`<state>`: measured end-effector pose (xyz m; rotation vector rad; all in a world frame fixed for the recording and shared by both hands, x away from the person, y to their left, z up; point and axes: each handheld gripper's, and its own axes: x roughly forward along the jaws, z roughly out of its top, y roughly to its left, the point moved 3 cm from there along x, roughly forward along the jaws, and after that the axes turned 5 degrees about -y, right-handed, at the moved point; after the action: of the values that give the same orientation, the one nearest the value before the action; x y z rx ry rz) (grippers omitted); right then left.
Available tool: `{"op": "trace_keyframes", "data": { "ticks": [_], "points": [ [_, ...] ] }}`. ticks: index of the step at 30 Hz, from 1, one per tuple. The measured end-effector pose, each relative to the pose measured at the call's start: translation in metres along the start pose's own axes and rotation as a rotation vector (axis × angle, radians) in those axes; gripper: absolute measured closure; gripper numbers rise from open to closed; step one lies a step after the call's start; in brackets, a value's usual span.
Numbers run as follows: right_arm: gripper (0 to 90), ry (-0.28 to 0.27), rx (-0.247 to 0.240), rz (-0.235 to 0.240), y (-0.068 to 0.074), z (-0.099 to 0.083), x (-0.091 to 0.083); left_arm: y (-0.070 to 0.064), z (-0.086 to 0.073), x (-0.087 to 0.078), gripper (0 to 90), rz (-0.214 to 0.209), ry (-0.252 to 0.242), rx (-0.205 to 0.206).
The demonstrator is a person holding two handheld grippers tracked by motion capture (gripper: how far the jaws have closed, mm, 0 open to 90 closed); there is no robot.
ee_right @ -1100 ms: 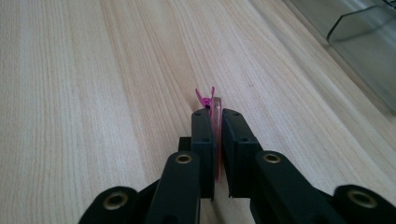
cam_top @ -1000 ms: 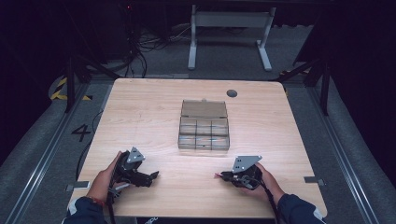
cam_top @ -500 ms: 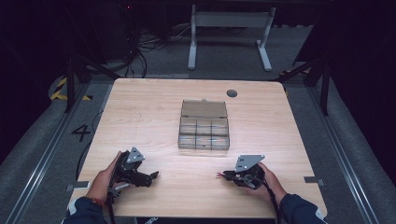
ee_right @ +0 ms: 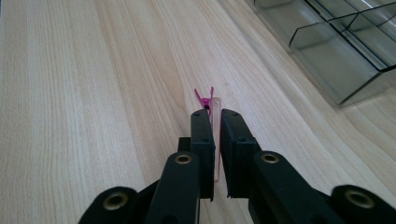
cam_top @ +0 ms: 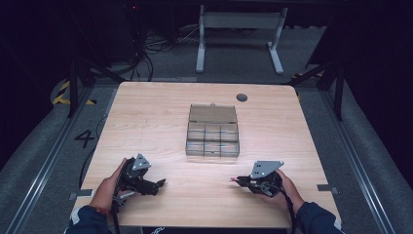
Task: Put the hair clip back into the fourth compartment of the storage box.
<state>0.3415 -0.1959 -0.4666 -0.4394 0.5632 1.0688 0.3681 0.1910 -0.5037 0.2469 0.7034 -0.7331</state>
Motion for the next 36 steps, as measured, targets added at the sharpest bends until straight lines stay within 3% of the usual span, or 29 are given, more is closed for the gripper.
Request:
{"op": "trace_keyframes", "data": {
  "ticks": [15,36],
  "points": [
    [85.2,-0.023,0.000,-0.041,-0.009,0.002,-0.011,0.000,0.000,0.000,0.2,0.000,0.000,-0.001],
    [85.2,-0.097,-0.001,-0.065,-0.025,0.027,-0.025,0.000,0.000,0.000,0.2,0.000,0.000,0.000]
  ]
}}
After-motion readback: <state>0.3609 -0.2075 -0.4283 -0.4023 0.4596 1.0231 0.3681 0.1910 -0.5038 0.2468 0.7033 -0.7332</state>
